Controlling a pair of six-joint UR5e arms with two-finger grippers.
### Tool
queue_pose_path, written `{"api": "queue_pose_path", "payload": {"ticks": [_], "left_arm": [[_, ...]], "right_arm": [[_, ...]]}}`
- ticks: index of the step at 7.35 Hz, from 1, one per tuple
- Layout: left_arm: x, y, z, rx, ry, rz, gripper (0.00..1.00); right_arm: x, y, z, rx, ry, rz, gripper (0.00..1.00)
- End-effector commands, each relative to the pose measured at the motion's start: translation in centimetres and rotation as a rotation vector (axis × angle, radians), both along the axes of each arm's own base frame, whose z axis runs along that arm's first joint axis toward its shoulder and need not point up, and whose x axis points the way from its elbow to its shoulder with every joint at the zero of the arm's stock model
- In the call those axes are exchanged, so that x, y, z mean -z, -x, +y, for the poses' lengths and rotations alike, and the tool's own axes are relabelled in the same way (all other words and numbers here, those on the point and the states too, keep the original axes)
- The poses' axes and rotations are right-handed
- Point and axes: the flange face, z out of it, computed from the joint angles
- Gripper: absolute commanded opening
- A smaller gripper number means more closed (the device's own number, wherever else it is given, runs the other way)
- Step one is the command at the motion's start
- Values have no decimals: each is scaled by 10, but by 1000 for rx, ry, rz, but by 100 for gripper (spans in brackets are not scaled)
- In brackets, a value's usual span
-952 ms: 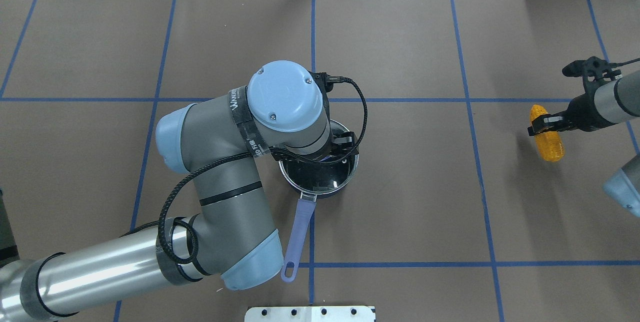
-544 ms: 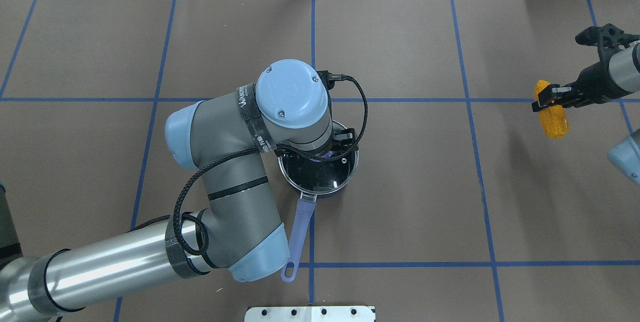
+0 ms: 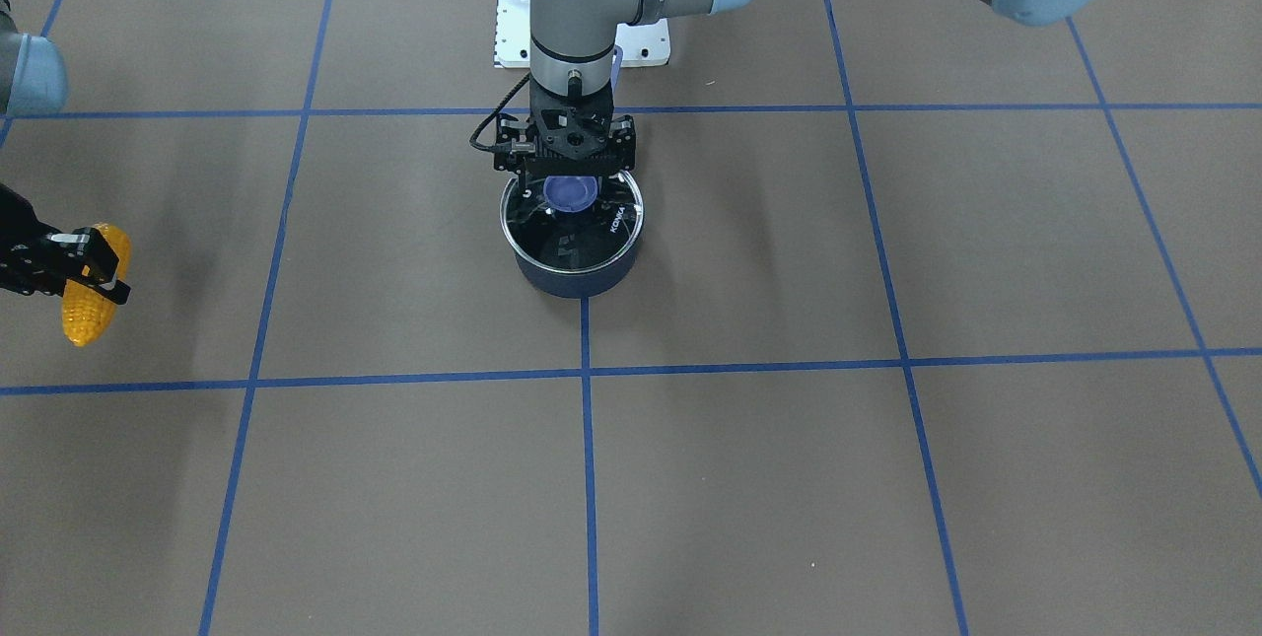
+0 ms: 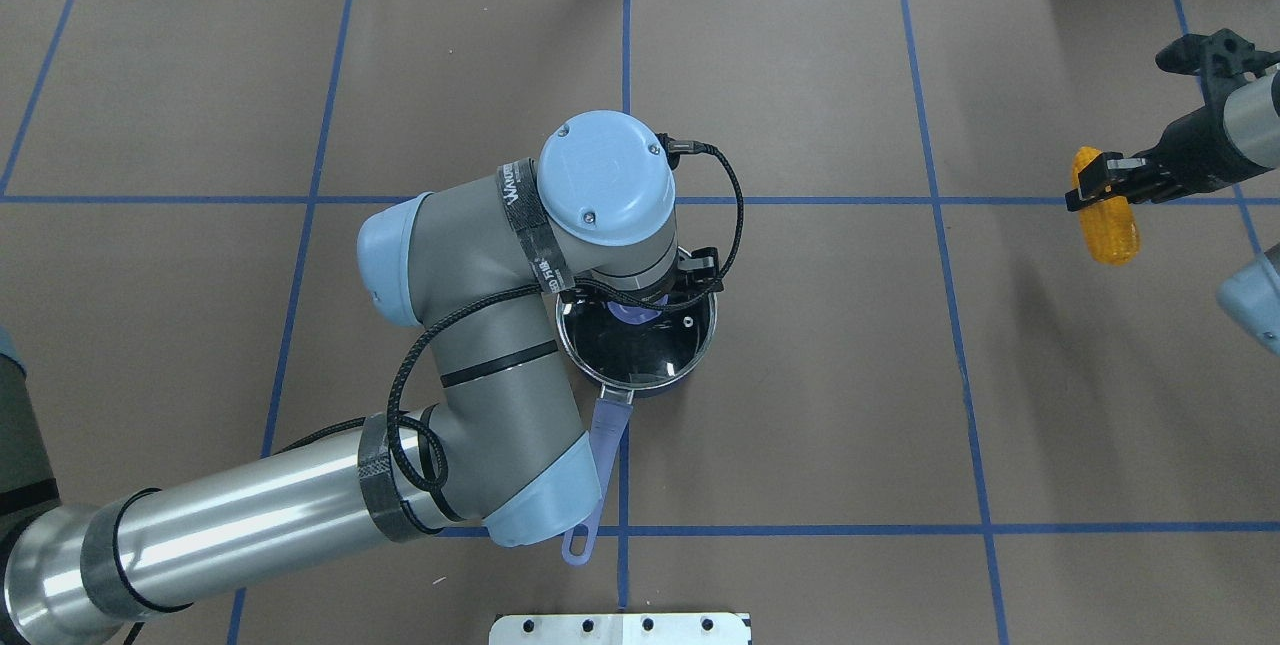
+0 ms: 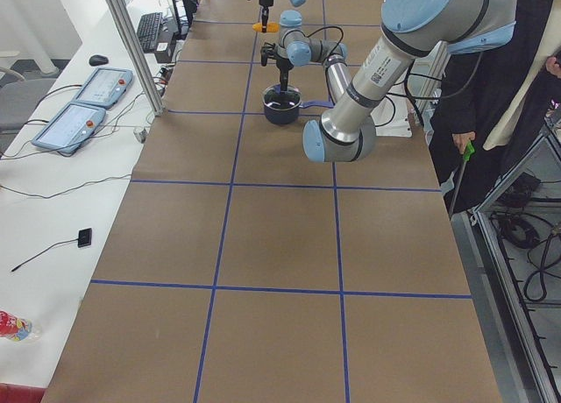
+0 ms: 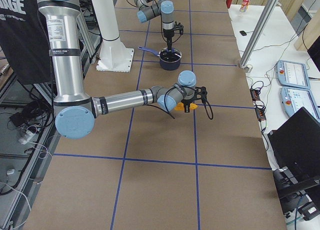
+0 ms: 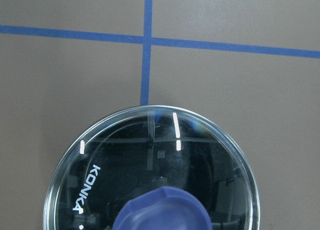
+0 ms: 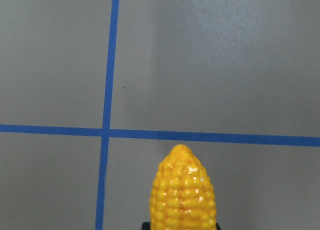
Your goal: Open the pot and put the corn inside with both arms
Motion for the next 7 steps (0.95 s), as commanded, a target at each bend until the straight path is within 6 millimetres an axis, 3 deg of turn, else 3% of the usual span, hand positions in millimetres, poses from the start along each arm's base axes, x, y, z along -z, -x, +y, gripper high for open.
{"api": "queue_pose_path", "payload": {"ticks": [1,2,7], "left_arm": [[-3,-2,-4,-1,-6,-9,97],[-4,-1,-5,0,-5,-10,95],[-5,-1,-6,1,-4,-11,59]], "right_arm": [[0,-1,-1,-2,0,0,12],[0,-2,-1,-4,0,0,12],[2,-7,-2,-2,5,-14,12]]}}
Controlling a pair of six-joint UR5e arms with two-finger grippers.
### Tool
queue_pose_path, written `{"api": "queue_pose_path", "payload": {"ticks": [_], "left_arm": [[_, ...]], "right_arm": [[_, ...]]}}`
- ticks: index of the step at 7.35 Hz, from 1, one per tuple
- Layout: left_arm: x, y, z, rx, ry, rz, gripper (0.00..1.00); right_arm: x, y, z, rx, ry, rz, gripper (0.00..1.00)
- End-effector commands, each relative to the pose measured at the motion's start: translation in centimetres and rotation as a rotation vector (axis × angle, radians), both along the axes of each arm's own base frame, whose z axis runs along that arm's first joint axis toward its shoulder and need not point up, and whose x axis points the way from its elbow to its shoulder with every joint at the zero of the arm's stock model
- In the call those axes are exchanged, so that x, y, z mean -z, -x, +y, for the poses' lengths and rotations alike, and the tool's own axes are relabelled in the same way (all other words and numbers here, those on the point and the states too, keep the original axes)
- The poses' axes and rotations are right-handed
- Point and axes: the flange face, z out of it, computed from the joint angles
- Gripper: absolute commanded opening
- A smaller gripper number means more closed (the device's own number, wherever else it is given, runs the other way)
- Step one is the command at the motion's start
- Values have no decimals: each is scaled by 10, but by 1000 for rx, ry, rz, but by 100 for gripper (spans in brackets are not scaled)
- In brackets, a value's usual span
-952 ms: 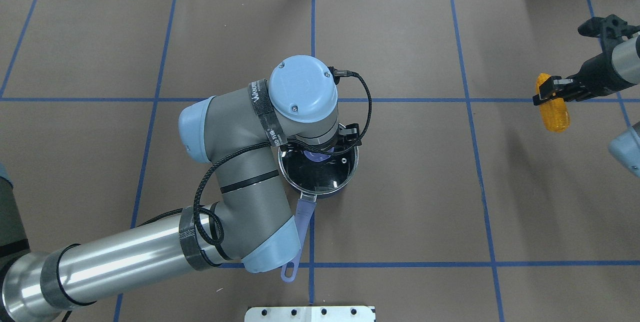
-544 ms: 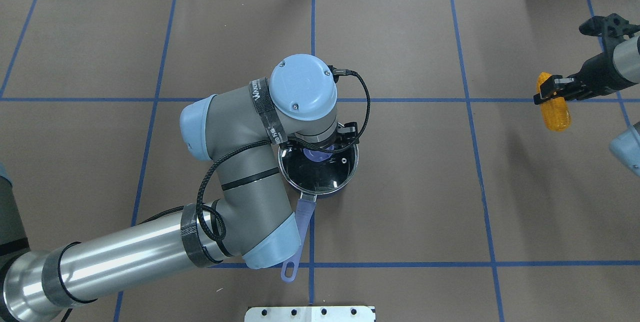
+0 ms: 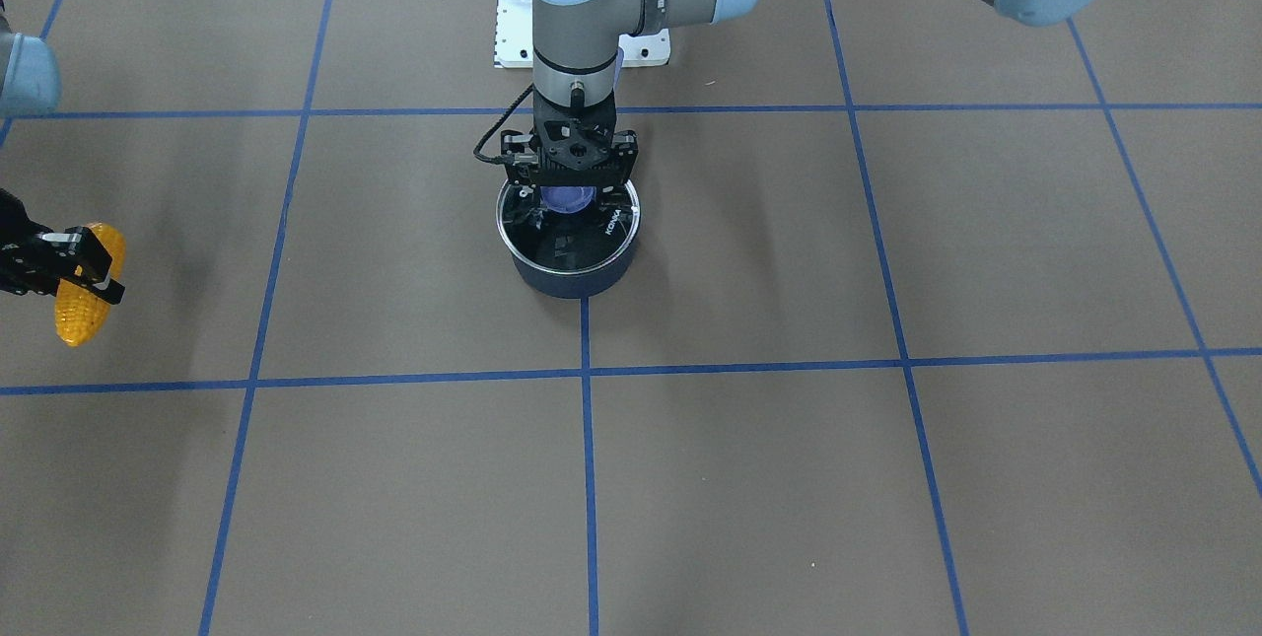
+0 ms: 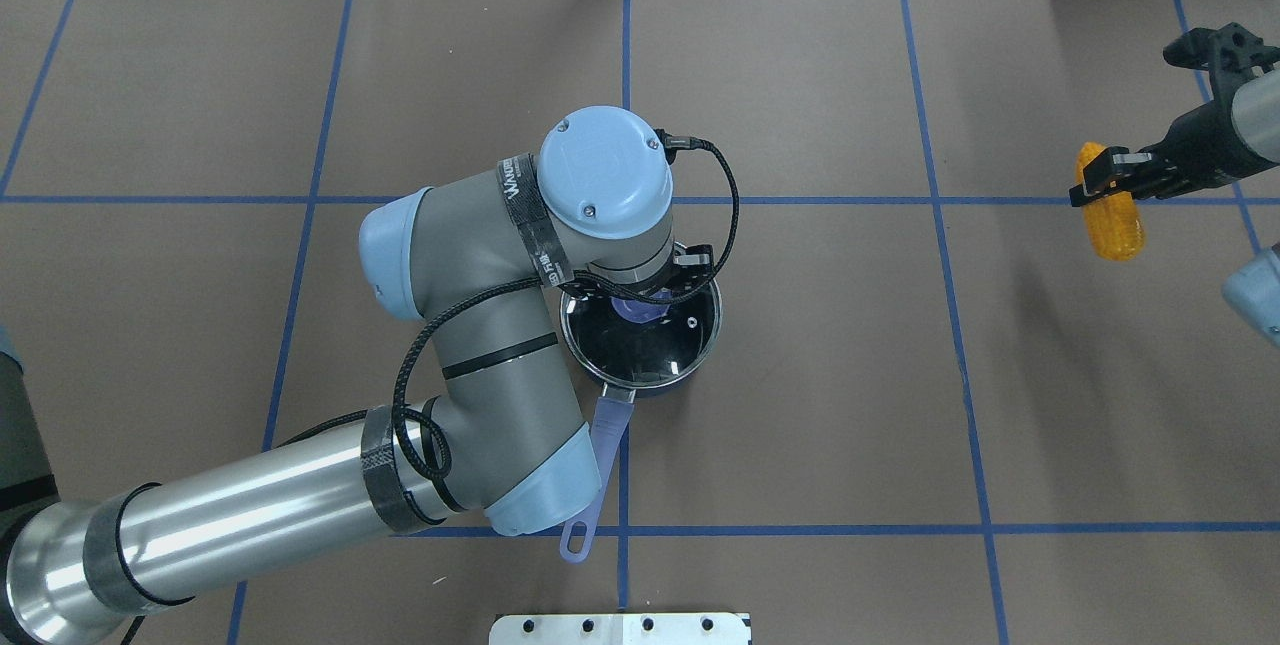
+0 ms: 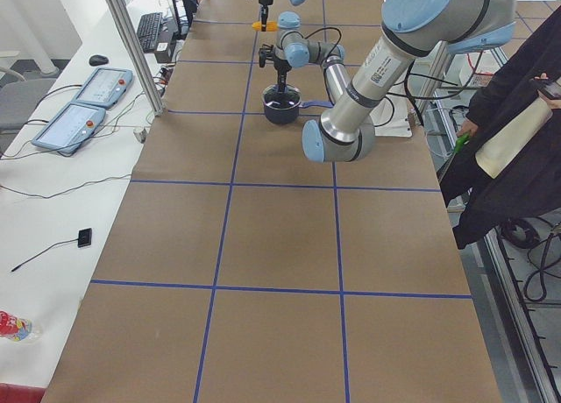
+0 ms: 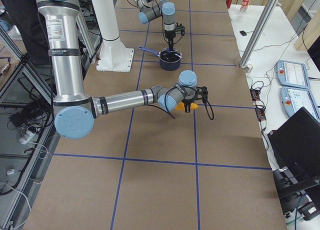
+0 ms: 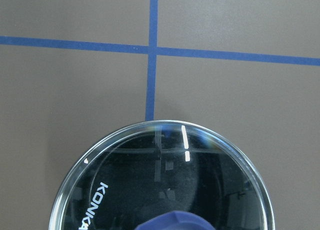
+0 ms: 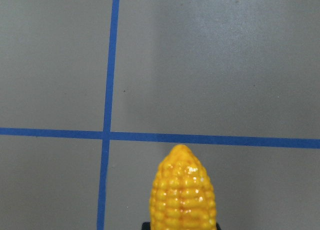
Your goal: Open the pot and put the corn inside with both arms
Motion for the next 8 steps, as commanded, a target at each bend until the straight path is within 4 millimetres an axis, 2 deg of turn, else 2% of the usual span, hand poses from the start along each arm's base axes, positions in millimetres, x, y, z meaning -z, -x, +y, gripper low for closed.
{"api": "queue_pose_path", "payload": {"ticks": [1,4,5,6,7,8], "left_arm": [[0,0,0,0,0,0,57],[12,20,-10,17,-10,33,53],[17,32,-15,10,-7,48,52],[14,55,-28,-12,0,51,52],[-10,89,-37,-23,-40,24,52],[-49,134,-45,-57,-107,-4,52]], "right_arm": [[0,-1,0,1,1,-3,12],[4,-1,-2,-1,-4,-7,12],[5,-1,-2,-2,-3,-8,12],[11,1,-7,-3,-4,-9,12],[42,5,-14,-13,27,-7,11],[74,8,-17,-36,60,-7,11]]}}
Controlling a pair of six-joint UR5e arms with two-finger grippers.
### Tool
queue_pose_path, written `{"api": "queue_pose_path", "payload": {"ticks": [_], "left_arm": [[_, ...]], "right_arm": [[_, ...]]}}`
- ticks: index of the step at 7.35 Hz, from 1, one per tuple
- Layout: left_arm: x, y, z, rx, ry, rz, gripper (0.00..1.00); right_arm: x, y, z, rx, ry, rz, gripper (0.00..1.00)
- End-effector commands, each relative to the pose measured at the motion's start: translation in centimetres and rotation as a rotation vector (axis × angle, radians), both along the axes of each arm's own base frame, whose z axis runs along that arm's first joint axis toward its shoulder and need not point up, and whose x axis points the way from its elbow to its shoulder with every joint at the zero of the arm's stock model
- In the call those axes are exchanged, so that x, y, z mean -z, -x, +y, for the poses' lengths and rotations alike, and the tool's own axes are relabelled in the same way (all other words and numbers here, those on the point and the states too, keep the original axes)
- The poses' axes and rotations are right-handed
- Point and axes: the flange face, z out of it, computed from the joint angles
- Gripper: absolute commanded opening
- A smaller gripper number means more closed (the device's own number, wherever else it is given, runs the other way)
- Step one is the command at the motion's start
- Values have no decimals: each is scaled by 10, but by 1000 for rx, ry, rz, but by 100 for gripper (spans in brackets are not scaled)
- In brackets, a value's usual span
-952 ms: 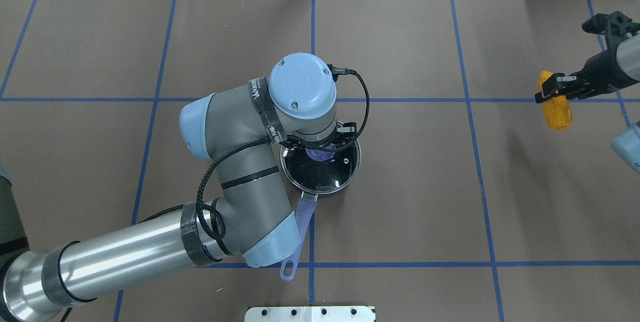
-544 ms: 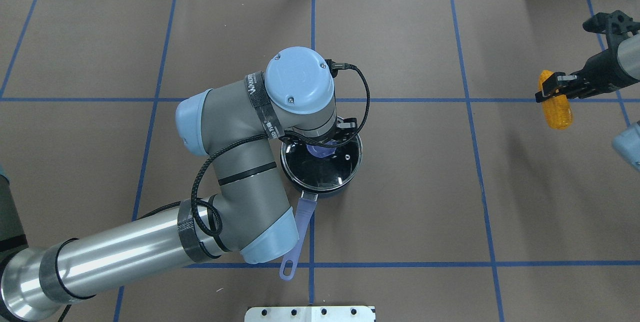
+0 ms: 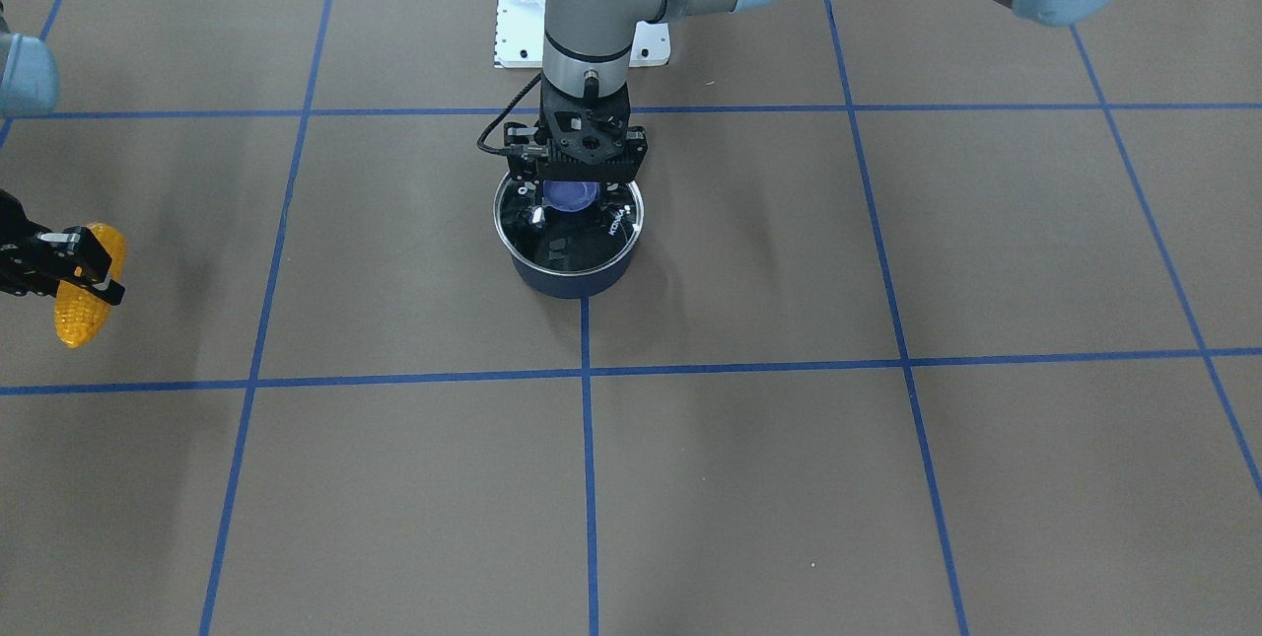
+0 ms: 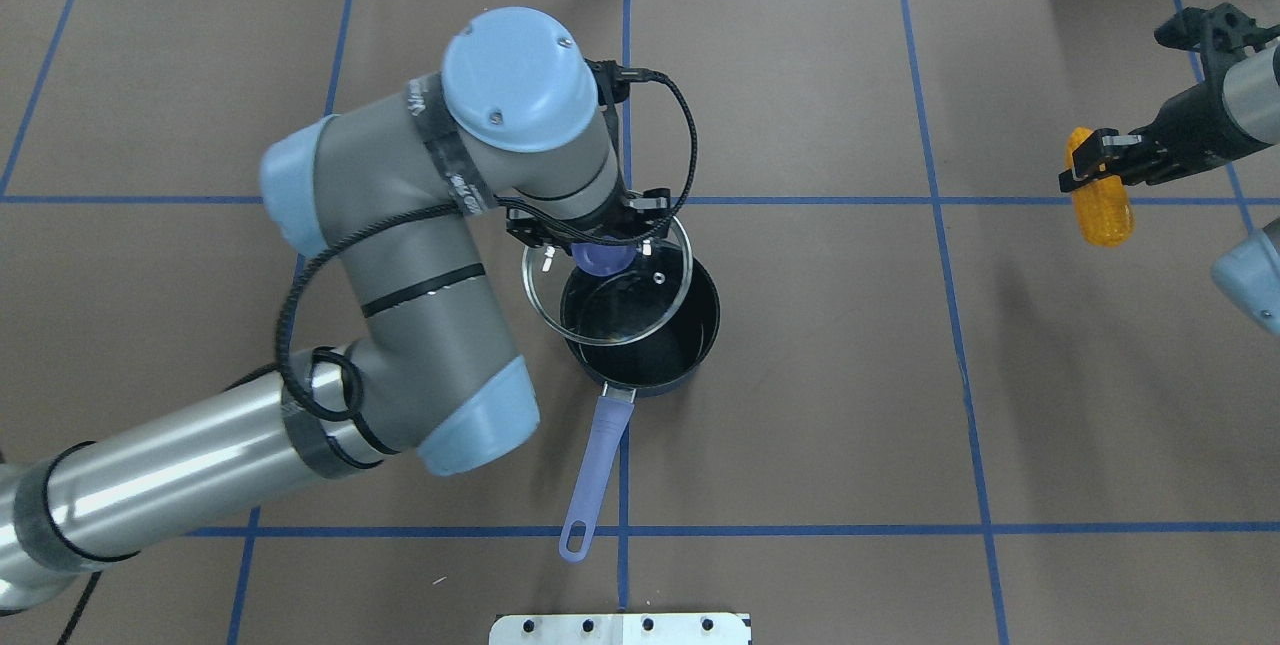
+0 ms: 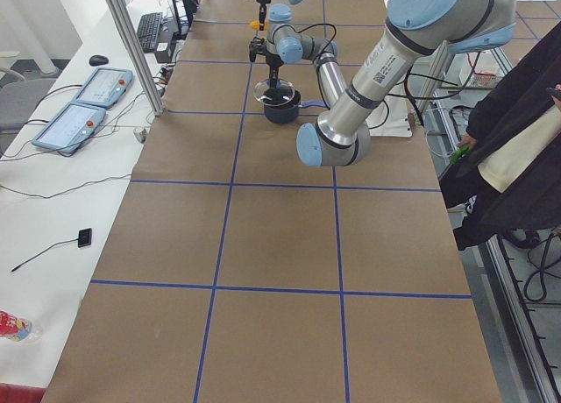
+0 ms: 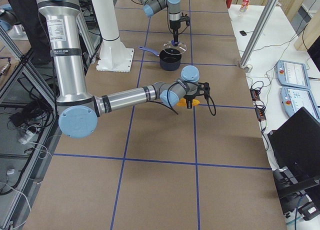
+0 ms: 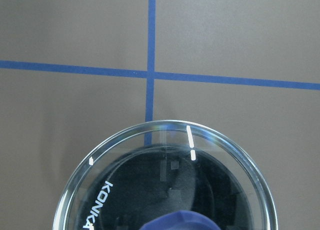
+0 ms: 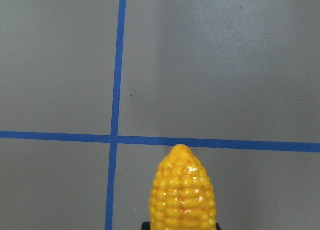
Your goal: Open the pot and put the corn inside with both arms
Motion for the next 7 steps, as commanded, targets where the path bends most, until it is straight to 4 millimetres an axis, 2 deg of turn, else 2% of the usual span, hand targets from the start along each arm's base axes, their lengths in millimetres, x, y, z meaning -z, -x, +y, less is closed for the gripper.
{"api": "queue_pose_path", "payload": {"ticks": [1,2,3,5,6,7], "left_arm": [[-62,90,-30,-67,-80,-34,52],[-86,120,-38,-101,-111,-47,52],[-109,144,-45,-109,-137,-68,52],[-163,186,-57,-134,-202,-122,52],[-199,208,-66,-129,-231,-138,52],[-230,225,-74,-146,-239,-131,52]], "right_arm": [[54,13,-1,-37,61,-13,11],[78,32,5,-52,87,-37,10],[103,59,9,-80,126,-57,9],[144,121,36,-128,144,-65,9],[162,150,50,-150,166,-78,8],[175,170,61,-168,176,-78,9]]}}
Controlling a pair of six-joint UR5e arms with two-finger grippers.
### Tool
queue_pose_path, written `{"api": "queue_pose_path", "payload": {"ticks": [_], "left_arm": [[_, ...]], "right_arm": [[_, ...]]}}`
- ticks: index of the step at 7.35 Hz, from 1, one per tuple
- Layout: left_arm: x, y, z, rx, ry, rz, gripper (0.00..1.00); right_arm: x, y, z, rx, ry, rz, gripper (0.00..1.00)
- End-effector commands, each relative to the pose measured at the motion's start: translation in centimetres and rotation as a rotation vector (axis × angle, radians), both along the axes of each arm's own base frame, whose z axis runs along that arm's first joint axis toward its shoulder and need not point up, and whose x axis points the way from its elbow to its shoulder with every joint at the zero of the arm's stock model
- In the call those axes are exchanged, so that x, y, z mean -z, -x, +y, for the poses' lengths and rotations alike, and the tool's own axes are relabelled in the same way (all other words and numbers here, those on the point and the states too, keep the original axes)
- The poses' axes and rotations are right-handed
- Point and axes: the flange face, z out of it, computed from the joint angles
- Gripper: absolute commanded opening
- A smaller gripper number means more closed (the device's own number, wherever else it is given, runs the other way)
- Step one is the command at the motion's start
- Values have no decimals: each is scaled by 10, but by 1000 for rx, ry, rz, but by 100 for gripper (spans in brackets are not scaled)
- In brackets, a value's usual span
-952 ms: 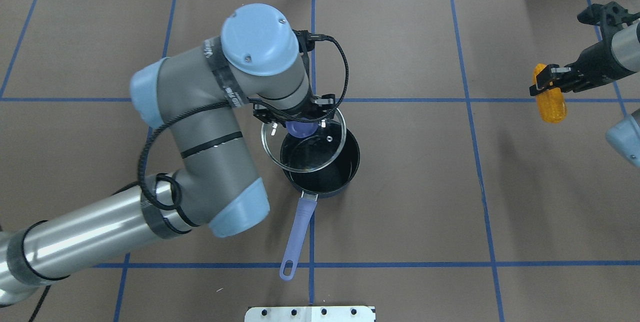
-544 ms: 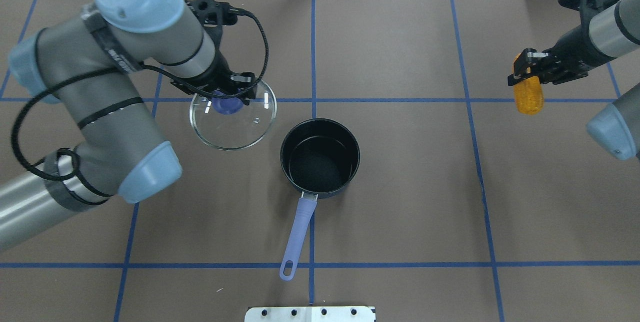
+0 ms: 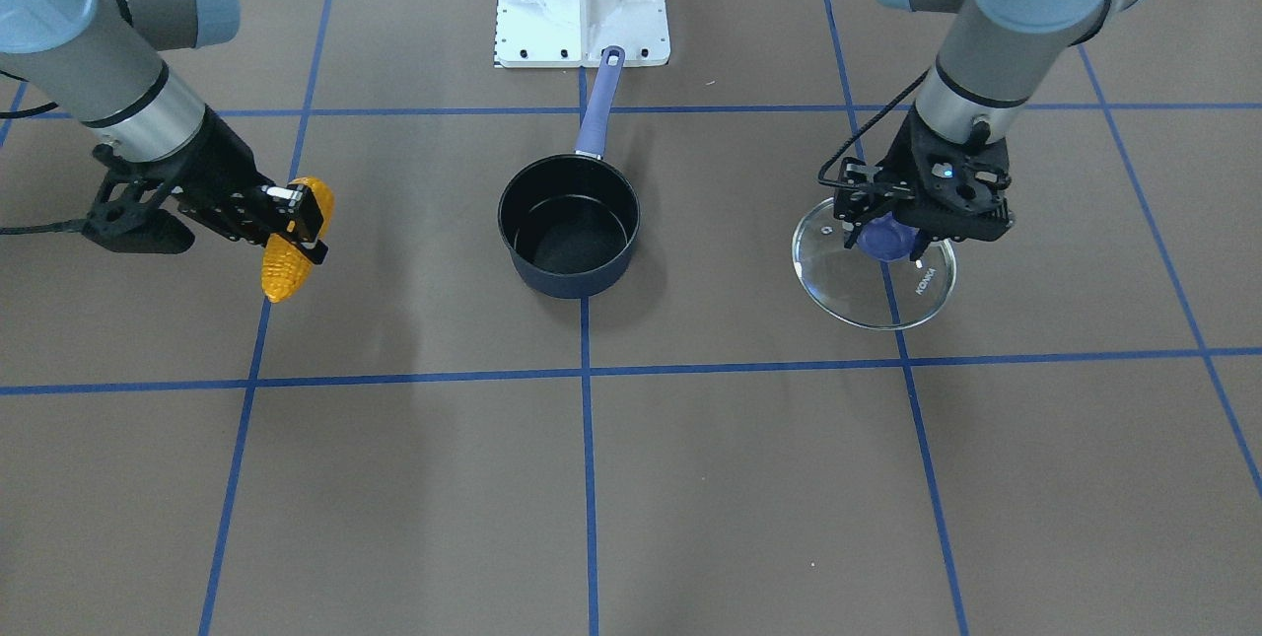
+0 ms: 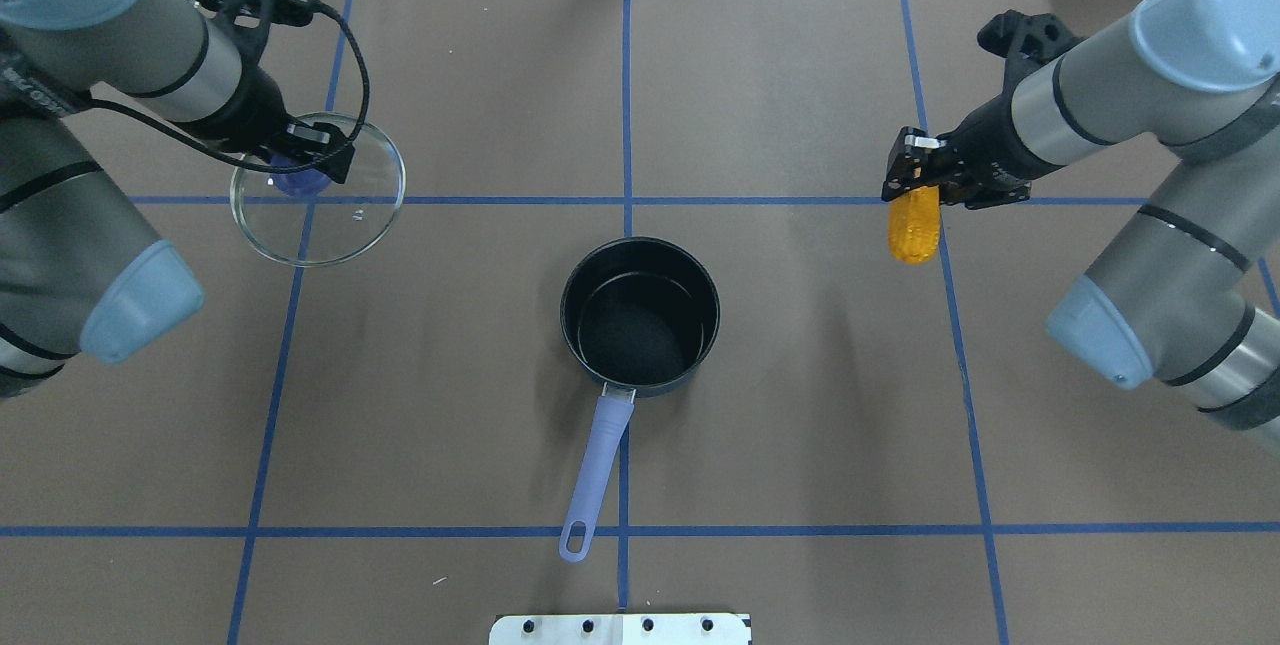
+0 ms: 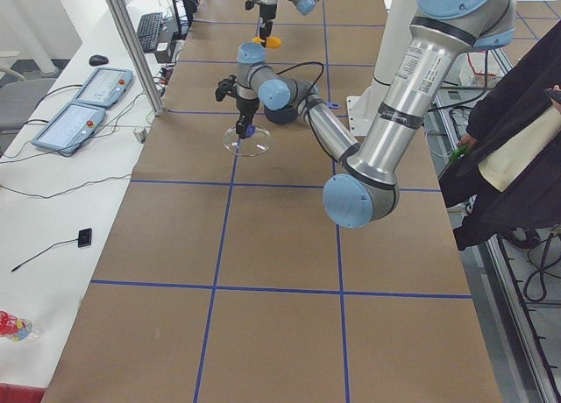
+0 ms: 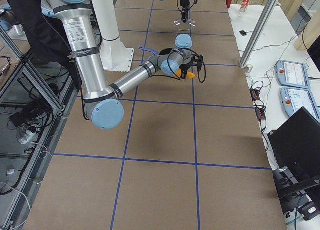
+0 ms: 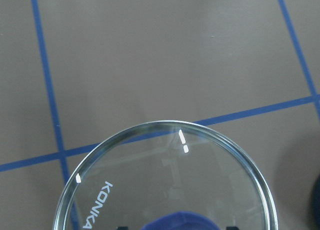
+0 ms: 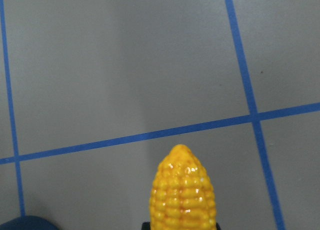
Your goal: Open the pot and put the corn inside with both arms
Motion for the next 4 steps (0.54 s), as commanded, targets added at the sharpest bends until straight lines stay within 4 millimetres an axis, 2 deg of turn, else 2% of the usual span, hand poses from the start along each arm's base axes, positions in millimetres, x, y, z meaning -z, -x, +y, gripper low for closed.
{"api": "queue_pose_path", "payload": {"ticks": [1,2,3,4], "left_arm": [[-78,44,-16,-65,-26,4,52],[-113,61,-30,-72,-50,-12,52],[-152,73,-36,-83,-72,-22,52],[-184,83,-44,-107,-75,12,52]], "right_arm": [[45,43,38,-16,24,21,8],[77,62,61,-13,15,59,8],[100,88,80,-29,30,65,8],[116,112,98,-50,29,57,8]]}}
